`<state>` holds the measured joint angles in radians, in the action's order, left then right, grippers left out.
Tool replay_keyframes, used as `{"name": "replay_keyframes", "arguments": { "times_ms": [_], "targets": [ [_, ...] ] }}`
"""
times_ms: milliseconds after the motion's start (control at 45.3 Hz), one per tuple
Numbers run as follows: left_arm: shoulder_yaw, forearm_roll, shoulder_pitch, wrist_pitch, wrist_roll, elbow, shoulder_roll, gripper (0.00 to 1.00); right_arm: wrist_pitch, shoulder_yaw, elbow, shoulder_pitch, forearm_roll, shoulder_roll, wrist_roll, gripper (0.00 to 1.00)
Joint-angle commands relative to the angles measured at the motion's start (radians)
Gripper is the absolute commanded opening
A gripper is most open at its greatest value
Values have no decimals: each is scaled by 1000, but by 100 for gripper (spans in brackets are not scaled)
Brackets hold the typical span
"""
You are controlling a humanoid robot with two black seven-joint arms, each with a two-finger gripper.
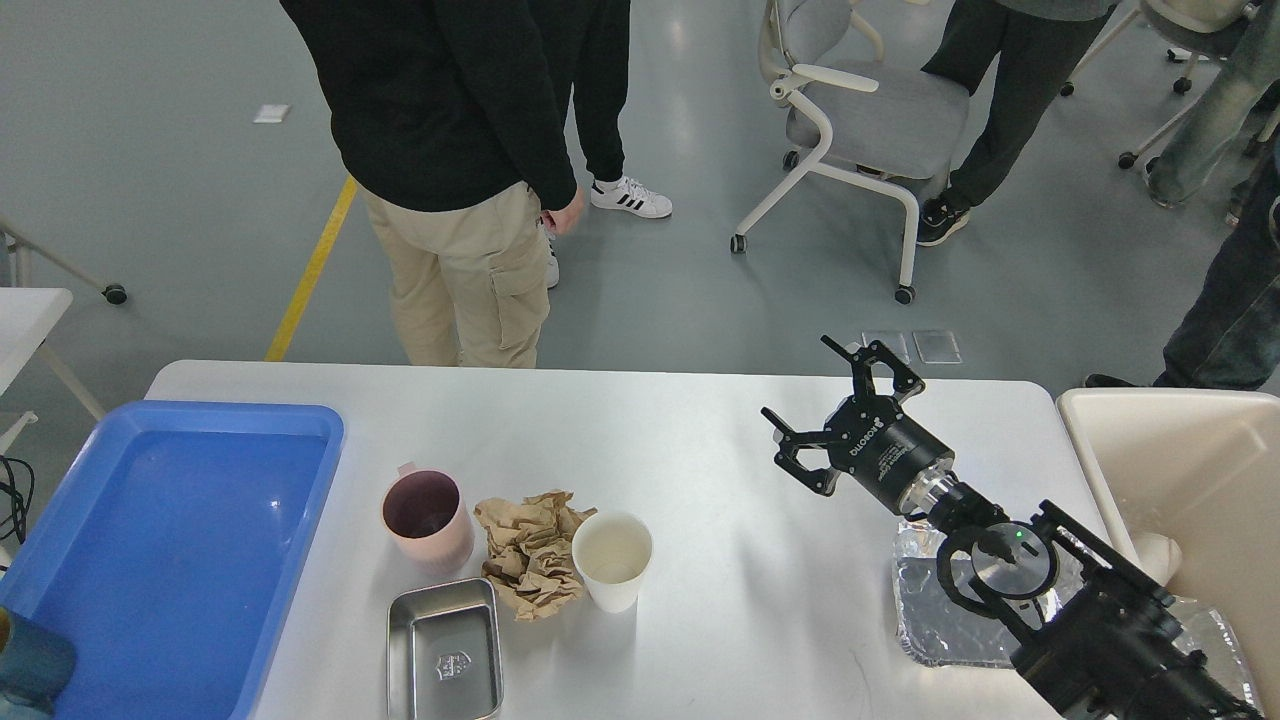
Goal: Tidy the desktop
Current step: 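Move the left gripper out and back toward the pink mug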
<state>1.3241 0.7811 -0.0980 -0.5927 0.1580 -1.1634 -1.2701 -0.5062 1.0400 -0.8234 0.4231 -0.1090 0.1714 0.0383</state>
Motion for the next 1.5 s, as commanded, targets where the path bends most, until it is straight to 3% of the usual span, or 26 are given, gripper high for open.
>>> {"name": "replay_keyframes", "arguments": {
  "times_ms": [0,176,397,618,1015,1478],
  "targets": [
    [-34,249,142,-82,2,5,63,97,0,-2,-14,-1,0,-6,0,100],
    [-184,426,331,-151,0,7,97,97,-3,-8,-19,-3,0,-6,0,100],
    [-511,602,688,-223,8,25,156,97,-5,-25,-23,-6,0,-6,0,100],
    [-818,765,938,-211,71,30,290,97,-5,-25,-54,-14,0,-6,0,100],
    [-930,980,951,-148,72,36,495,95,-5,-23,-89,-43,0,3,-3,100],
    [-996,1047,952,-119,74,119,603,94,-8,-15,-98,-63,0,8,-5,100]
  ]
}}
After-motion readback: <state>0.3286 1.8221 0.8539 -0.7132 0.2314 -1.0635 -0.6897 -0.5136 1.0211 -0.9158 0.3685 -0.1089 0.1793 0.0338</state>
